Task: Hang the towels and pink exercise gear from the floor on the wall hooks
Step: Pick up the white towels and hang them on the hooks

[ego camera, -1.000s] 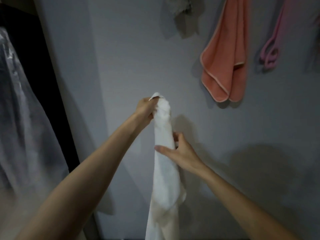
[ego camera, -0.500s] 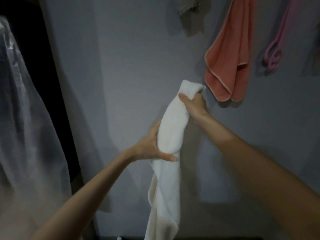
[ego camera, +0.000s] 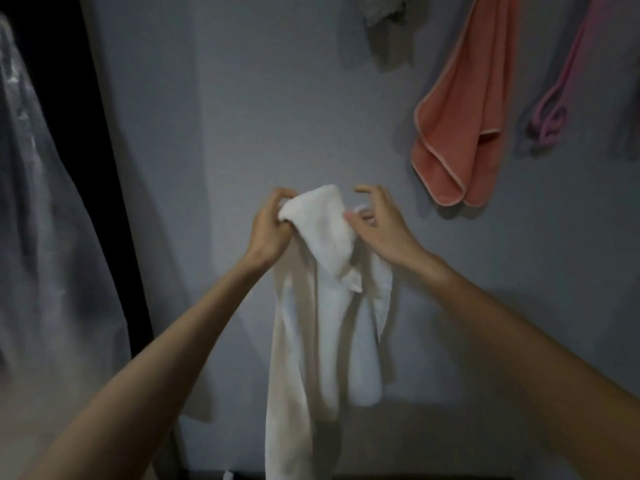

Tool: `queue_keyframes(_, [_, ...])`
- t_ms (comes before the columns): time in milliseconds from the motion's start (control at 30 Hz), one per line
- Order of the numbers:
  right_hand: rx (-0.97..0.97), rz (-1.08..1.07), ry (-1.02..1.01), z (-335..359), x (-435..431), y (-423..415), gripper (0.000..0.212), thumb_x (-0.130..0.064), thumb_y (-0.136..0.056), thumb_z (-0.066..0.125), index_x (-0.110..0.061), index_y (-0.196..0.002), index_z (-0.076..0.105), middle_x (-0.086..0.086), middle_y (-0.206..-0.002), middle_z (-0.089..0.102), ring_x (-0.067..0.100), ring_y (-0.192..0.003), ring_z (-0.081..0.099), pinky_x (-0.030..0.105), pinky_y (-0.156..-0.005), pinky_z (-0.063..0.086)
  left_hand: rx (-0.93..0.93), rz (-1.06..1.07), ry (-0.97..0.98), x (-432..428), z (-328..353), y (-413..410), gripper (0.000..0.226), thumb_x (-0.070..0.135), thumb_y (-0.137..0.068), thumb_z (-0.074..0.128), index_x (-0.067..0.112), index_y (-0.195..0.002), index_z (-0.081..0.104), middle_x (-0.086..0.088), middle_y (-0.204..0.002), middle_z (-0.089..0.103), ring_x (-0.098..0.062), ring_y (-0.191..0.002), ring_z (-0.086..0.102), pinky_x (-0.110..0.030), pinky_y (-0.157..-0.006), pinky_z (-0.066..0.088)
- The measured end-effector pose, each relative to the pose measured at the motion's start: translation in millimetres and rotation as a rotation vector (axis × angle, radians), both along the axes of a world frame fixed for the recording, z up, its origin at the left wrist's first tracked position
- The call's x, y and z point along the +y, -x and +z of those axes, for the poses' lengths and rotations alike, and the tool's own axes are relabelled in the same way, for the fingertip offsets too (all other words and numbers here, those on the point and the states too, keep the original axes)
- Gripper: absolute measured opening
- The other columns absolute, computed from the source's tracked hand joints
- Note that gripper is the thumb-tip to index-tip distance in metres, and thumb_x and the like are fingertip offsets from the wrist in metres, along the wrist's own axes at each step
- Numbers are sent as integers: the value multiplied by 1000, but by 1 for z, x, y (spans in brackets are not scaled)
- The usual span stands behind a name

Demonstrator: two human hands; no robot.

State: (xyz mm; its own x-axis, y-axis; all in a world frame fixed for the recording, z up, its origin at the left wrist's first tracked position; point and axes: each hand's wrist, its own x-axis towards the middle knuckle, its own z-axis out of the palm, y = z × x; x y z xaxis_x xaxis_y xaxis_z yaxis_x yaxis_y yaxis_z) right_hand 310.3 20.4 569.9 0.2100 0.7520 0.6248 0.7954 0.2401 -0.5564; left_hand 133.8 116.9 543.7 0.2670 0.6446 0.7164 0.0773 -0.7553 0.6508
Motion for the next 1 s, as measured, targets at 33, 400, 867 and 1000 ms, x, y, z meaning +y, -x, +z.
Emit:
queue_keyframes(33, [-21,58,56,-4,-2,4,54,-36,-85,64,-19,-131,42,0,-133,42,15,-100,61,28,-89,50,35,-18,-26,-1,7,-4,34,7,-67,45,9,-99,59,2,-91,62,-3,-80,53,-10,-67,41])
queue_keyframes(400, [-167,-72,13,-9,-1,-3,21,-19,-92,52,-9,-103,67,10,-97,70,25,-90,63,36,-78,47,322,-44,14,-5,-17,-11,29,22,-87,63,13,-109,47,-13,-83,69,-26,-70,60,-35,-61,45])
queue_keyframes(867, [272,-232,-147,-15,4,-35,20,-16,-95,45,0,-100,57,12,-93,59,19,-86,54,28,-74,40,244,55,448,35,-118,21,22,20,-93,55,26,-72,52,5,-65,55,-12,-62,49,-29,-66,43])
queue_keyframes(1000, [211,-339,90,-41,3,-51,14,-16,-93,48,-5,-102,51,19,-102,61,31,-98,59,32,-77,40,146,34,361,26,-88,14,12,21,-94,52,19,-83,55,5,-70,53,-9,-60,46,-14,-56,40])
